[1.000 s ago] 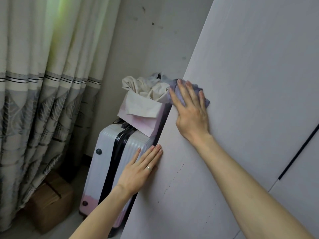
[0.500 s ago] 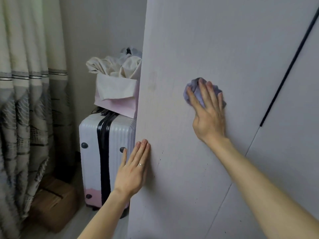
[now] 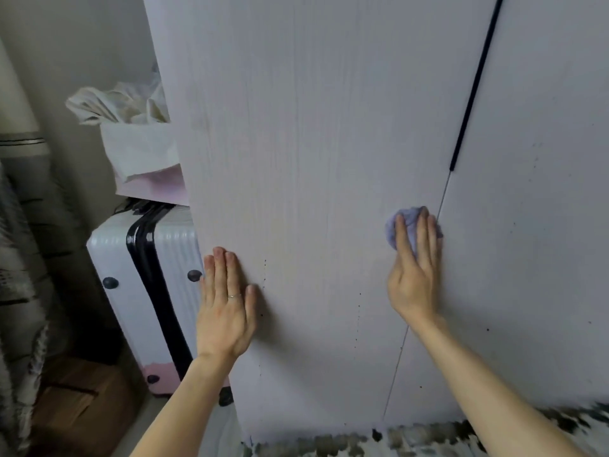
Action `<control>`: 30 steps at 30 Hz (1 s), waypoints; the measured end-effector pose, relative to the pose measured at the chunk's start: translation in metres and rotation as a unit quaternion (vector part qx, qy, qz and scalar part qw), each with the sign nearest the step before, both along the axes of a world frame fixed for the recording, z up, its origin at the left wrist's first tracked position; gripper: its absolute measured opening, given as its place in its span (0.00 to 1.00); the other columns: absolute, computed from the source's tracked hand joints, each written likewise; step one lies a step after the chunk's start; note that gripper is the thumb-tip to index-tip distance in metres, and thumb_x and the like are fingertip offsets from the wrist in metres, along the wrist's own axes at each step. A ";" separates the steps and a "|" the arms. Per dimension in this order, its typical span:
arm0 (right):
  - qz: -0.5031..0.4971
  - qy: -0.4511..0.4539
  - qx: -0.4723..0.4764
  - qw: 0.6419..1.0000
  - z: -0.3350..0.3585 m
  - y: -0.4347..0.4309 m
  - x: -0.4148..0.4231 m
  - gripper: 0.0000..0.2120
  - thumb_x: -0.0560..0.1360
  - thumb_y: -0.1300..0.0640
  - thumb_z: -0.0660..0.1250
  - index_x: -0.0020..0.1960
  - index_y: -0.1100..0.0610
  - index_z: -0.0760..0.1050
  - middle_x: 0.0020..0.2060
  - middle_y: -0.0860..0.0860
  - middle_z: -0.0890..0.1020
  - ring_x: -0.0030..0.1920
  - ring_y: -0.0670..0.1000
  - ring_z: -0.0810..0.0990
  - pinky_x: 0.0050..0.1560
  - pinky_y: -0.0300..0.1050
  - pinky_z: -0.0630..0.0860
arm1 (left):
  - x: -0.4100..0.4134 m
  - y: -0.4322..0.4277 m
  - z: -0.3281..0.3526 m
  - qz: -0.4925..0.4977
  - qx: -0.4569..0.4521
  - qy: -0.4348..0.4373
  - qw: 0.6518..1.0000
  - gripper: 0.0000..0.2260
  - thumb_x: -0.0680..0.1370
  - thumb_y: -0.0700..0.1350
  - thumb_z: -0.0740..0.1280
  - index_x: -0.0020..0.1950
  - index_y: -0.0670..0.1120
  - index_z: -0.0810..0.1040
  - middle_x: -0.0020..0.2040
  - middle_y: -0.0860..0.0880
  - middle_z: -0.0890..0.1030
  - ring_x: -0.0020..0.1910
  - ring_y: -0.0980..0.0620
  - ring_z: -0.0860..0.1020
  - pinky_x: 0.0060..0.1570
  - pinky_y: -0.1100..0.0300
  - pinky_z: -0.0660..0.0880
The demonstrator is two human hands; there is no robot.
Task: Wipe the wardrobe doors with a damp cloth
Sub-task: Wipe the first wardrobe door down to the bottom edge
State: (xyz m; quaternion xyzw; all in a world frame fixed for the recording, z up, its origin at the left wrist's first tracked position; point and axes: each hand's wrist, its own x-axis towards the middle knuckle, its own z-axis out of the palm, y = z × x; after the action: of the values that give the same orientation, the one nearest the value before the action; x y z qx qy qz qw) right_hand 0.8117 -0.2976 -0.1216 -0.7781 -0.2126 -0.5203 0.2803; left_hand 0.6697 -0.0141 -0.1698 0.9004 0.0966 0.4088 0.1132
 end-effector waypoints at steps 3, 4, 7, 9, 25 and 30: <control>-0.004 0.039 0.077 0.996 -0.025 0.045 -0.019 0.28 0.79 0.69 0.51 0.78 0.58 0.62 0.78 0.60 0.58 0.81 0.56 0.49 0.78 0.61 0.52 | 0.002 -0.005 0.000 0.004 -0.024 -0.005 1.000 0.30 0.85 0.52 0.49 0.80 0.45 0.36 0.80 0.51 0.32 0.80 0.49 0.36 0.77 0.60 0.33; 0.014 0.038 0.043 0.998 -0.037 0.063 -0.029 0.29 0.78 0.68 0.51 0.78 0.57 0.61 0.78 0.59 0.59 0.81 0.56 0.49 0.77 0.61 0.52 | 0.001 -0.004 0.002 0.002 -0.028 -0.007 1.000 0.30 0.85 0.53 0.49 0.80 0.45 0.35 0.80 0.52 0.31 0.80 0.50 0.35 0.76 0.60 0.33; 0.073 -0.011 -0.181 0.981 -0.074 0.069 -0.050 0.32 0.74 0.65 0.55 0.77 0.53 0.62 0.77 0.54 0.62 0.80 0.54 0.52 0.76 0.60 0.57 | -0.002 -0.003 0.005 -0.009 -0.003 0.002 1.000 0.30 0.85 0.53 0.49 0.80 0.44 0.36 0.80 0.51 0.33 0.80 0.49 0.36 0.77 0.59 0.34; 0.076 -0.034 -0.225 0.971 -0.066 0.044 -0.038 0.32 0.74 0.65 0.56 0.77 0.52 0.64 0.77 0.54 0.64 0.79 0.55 0.55 0.76 0.59 0.58 | -0.003 -0.002 0.007 -0.011 0.001 0.011 1.000 0.30 0.85 0.53 0.49 0.80 0.45 0.35 0.80 0.50 0.33 0.80 0.49 0.36 0.78 0.58 0.35; 0.080 -0.001 -0.175 0.981 -0.059 0.064 -0.049 0.28 0.78 0.60 0.59 0.78 0.54 0.63 0.78 0.54 0.57 0.79 0.58 0.58 0.77 0.60 0.54 | 0.002 -0.012 0.001 -0.018 -0.057 0.003 0.998 0.32 0.85 0.54 0.49 0.77 0.47 0.29 0.78 0.50 0.29 0.77 0.51 0.29 0.78 0.50 0.35; 0.008 0.065 0.047 0.997 -0.002 0.037 -0.024 0.26 0.82 0.59 0.57 0.79 0.58 0.59 0.79 0.62 0.56 0.80 0.61 0.52 0.78 0.61 0.50 | 0.005 -0.016 0.001 -0.022 -0.060 -0.006 0.998 0.32 0.85 0.53 0.49 0.77 0.48 0.28 0.78 0.49 0.31 0.77 0.51 0.29 0.78 0.45 0.36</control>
State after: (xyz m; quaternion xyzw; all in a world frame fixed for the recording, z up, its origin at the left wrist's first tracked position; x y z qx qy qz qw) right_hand 0.7877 -0.2609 -0.1239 -0.7948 -0.1749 -0.4755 0.3340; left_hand 0.6745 -0.0297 -0.1690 0.8916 0.1006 0.4046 0.1766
